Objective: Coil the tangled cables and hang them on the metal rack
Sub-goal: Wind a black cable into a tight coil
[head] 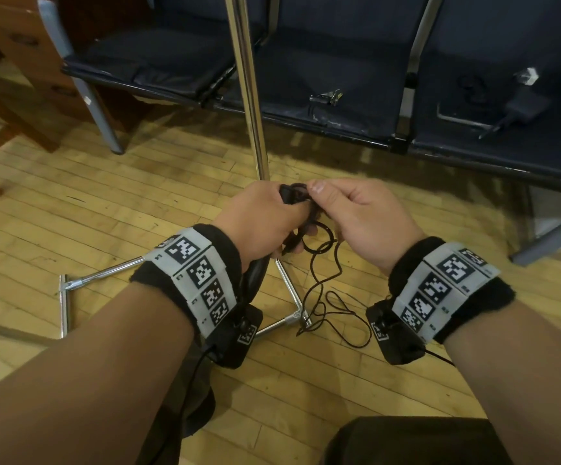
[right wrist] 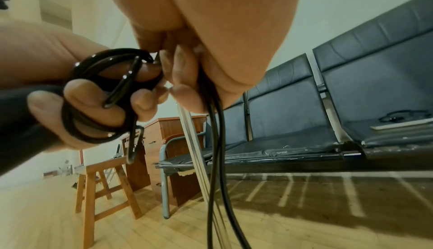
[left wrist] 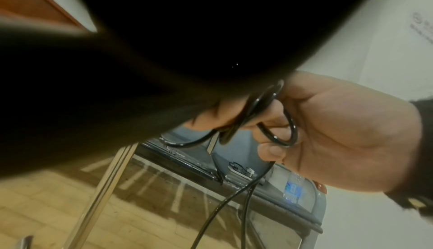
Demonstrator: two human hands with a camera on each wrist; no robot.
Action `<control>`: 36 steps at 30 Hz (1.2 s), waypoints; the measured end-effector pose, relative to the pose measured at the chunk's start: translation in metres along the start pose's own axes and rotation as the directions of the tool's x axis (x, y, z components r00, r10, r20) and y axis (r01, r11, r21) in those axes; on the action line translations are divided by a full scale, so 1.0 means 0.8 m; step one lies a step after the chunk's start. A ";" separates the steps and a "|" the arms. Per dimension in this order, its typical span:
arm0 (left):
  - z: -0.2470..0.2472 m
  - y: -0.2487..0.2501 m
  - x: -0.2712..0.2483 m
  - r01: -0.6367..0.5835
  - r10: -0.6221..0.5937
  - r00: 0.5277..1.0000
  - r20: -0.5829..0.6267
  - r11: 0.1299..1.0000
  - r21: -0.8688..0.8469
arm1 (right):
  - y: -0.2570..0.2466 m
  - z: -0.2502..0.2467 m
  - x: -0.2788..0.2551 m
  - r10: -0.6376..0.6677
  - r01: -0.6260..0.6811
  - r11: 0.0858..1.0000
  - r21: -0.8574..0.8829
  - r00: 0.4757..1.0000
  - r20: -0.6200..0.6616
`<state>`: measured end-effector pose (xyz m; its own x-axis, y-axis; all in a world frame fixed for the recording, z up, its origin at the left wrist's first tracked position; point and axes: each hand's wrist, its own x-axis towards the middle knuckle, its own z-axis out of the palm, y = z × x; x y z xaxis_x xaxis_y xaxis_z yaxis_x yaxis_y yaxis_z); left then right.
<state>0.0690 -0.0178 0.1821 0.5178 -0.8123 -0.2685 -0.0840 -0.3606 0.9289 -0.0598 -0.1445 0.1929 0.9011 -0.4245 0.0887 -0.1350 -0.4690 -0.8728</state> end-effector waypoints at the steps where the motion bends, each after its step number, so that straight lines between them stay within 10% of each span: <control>1: -0.002 0.000 0.000 0.015 -0.015 1.000 -0.006 0.999 -0.035 | -0.001 0.001 0.001 -0.005 0.006 1.000 0.031 1.000 -0.010; 20: -0.013 -0.012 0.000 0.051 -0.061 0.998 -0.028 0.957 -0.287 | -0.012 0.010 0.006 0.234 -0.259 0.954 0.148 0.957 0.170; 27: -0.035 -0.006 -0.001 0.016 -0.111 0.980 -0.168 0.873 -0.487 | 0.005 -0.019 0.007 0.344 -0.312 0.918 0.244 0.934 -0.099; 33: -0.070 -0.010 0.001 -0.104 -0.173 0.900 -0.399 0.805 -0.584 | 0.059 -0.076 -0.001 0.590 -0.641 0.766 -0.041 0.727 -0.352; 36: -0.057 -0.008 -0.004 -0.076 -0.021 0.940 -0.341 0.960 -0.269 | 0.057 -0.069 -0.003 0.542 -0.557 0.765 -0.323 0.828 -0.145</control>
<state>0.1070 0.0083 0.1889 0.7790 -0.5990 -0.1851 0.1088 -0.1616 0.9808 -0.0910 -0.2073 0.1796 0.6129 -0.7182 -0.3296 -0.7386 -0.3724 -0.5619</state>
